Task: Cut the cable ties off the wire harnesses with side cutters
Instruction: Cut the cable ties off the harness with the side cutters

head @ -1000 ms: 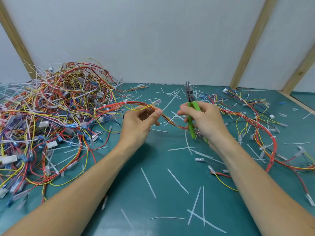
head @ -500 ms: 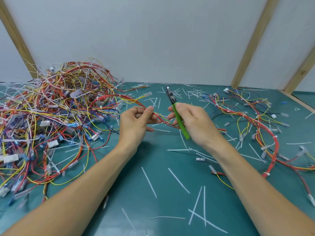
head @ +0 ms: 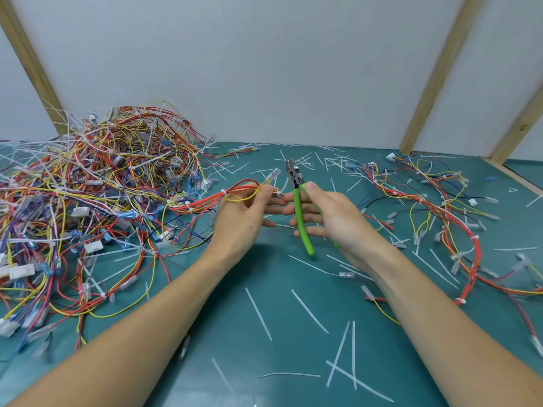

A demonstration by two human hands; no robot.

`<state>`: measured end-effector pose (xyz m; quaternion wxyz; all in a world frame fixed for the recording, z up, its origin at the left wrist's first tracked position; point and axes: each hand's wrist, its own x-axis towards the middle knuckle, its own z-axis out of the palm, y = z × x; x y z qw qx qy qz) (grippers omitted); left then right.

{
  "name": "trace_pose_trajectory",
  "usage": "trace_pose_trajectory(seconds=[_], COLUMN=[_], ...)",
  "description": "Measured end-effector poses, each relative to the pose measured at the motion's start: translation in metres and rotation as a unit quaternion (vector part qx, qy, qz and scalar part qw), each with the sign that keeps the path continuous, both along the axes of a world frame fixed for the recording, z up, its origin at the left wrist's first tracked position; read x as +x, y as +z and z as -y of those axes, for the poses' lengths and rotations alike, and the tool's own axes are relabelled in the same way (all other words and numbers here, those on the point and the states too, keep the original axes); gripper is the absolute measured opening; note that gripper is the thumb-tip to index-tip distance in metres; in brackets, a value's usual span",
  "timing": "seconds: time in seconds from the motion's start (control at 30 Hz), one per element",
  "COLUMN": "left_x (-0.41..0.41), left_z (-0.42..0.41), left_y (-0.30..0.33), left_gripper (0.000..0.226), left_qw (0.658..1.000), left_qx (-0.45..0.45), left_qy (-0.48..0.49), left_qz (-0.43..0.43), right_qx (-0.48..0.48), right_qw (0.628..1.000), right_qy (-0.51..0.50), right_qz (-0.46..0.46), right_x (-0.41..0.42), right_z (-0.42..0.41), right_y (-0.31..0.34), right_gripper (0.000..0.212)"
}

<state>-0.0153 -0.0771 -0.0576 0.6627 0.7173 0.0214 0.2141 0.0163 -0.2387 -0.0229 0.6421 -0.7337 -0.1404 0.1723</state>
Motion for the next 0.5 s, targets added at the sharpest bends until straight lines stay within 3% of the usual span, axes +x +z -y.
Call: trace_pose_trajectory(seconds=[0.1,0.17,0.23,0.3,0.5], left_x=[0.001,0.002,0.002,0.002,0.003], left_z=[-0.002,-0.004,-0.007,-0.009,-0.015], left_y=[0.000,0.000,0.001,0.001,0.000], left_gripper=[0.031,0.034,0.035,0.038,0.044], left_qw=[0.999,0.997,0.994,0.989,0.988], left_qx=[0.020,0.045,0.081,0.113,0.107], left_qy=[0.034,0.057,0.075,0.084,0.078], left_qz=[-0.022,-0.029,-0.029,-0.032,-0.081], right_qx=[-0.002,-0.038,-0.136,-0.199,-0.306], right_qw=[1.000,0.997,0.961,0.920,0.868], right_qy=[0.008,-0.013,-0.063,-0.088,-0.051], right_qz=[0.001,0.072,0.232,0.326,0.387], right_x=[0.003,0.005,0.011,0.015,0.023], right_z=[0.001,0.005,0.014,0.023,0.036], right_y=[-0.002,-0.002,-0.004,-0.005,-0.004], right_gripper=[0.047,0.038,0.027,0.031,0.045])
